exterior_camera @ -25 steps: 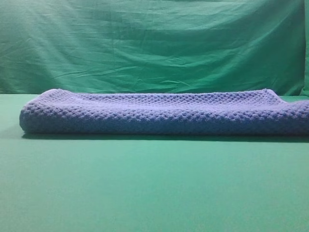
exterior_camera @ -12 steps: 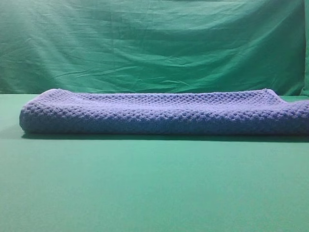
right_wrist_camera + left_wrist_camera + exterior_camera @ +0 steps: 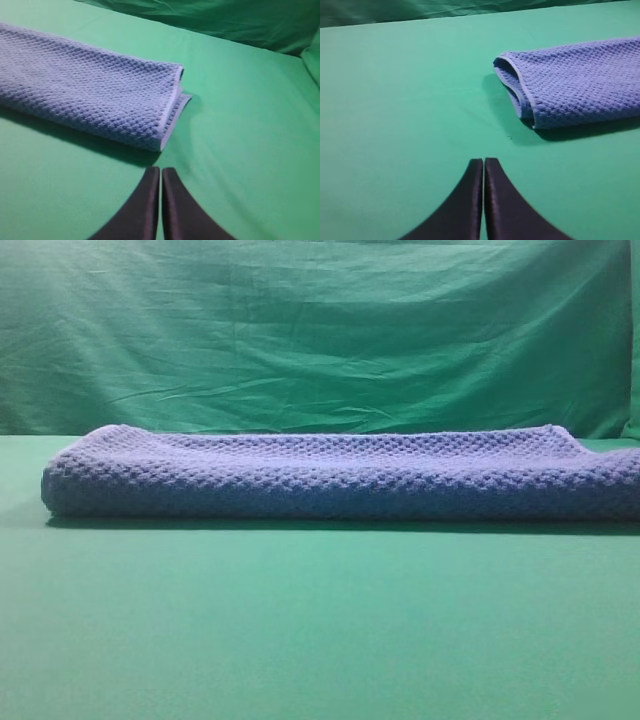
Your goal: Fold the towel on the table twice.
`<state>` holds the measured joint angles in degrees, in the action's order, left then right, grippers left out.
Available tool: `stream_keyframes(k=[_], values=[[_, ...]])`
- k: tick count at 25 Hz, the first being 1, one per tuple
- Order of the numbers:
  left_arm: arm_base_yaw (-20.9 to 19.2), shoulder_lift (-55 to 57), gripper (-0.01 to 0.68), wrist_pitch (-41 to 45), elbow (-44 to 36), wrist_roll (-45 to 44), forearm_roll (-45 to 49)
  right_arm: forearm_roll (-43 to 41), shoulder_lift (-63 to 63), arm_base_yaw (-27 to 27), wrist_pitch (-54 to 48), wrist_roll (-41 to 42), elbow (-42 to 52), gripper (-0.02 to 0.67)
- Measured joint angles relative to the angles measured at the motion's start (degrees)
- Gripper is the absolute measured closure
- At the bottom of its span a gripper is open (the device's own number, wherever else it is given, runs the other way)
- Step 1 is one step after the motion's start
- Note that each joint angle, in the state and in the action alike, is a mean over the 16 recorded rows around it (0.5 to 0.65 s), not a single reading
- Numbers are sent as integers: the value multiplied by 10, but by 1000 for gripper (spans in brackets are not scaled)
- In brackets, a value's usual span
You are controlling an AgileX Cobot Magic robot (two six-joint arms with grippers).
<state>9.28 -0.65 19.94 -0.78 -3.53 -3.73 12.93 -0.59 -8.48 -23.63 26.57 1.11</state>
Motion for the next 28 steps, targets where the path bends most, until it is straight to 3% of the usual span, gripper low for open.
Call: stream_keyframes(k=[12, 28], values=[[-53, 0, 673, 0, 0, 0, 0, 3, 0, 41, 0, 0, 0, 649], [-59, 0, 673, 0, 0, 0, 0, 3, 0, 41, 0, 0, 0, 649]])
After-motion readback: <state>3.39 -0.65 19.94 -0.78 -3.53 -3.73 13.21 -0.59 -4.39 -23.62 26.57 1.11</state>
